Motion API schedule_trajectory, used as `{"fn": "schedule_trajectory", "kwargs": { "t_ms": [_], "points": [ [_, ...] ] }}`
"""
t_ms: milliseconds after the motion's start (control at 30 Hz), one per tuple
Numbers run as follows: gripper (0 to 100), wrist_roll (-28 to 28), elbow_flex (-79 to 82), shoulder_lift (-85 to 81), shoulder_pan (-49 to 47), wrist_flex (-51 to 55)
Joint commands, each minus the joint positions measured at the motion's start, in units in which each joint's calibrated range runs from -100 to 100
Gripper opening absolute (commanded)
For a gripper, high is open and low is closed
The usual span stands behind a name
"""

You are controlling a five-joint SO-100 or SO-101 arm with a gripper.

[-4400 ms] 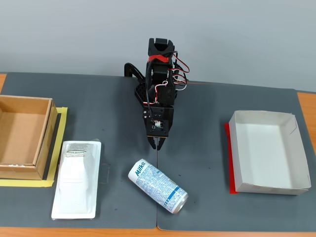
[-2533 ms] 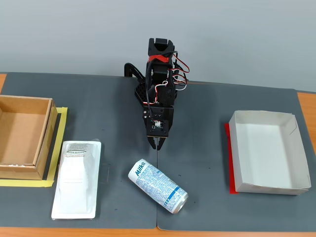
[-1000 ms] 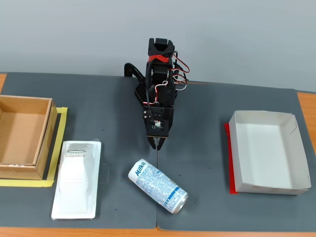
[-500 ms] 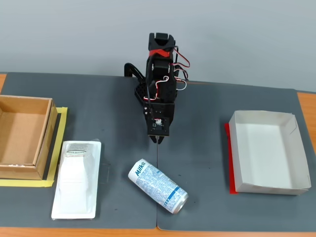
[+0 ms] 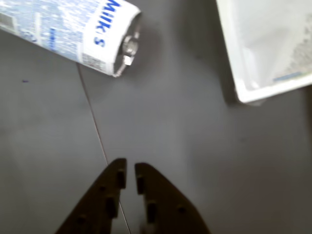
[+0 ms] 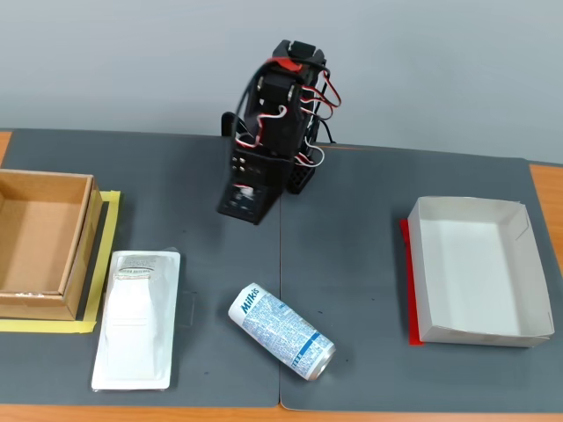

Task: Pick the sandwich and put it in the gray box

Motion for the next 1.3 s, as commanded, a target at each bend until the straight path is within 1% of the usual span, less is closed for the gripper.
{"fn": "schedule_trajectory", "kwargs": {
  "t_ms": [0, 167, 367, 467, 533, 733, 800, 867, 1033, 1267],
  "points": [
    [2, 0.3, -9.6, 3.9, 5.9, 4.4],
    [2, 0.3, -18.8, 8.2, 10.0, 7.5],
    [2, 0.4, -20.3, 13.2, 14.5, 6.6],
    [3, 2.8, -20.4, 15.4, 15.7, 3.4],
    [7, 5.4, -21.7, 16.6, 15.9, 1.5],
    [33, 11.9, -27.1, 22.5, 15.9, 0.2],
    [37, 13.4, -29.5, 24.9, 15.4, 0.2],
    [40, 15.0, -32.4, 27.5, 15.2, 0.1],
    [43, 18.3, -40.7, 35.3, 15.1, 0.1],
    [44, 19.4, -52.1, 47.1, 15.1, -0.1]
  ]
}}
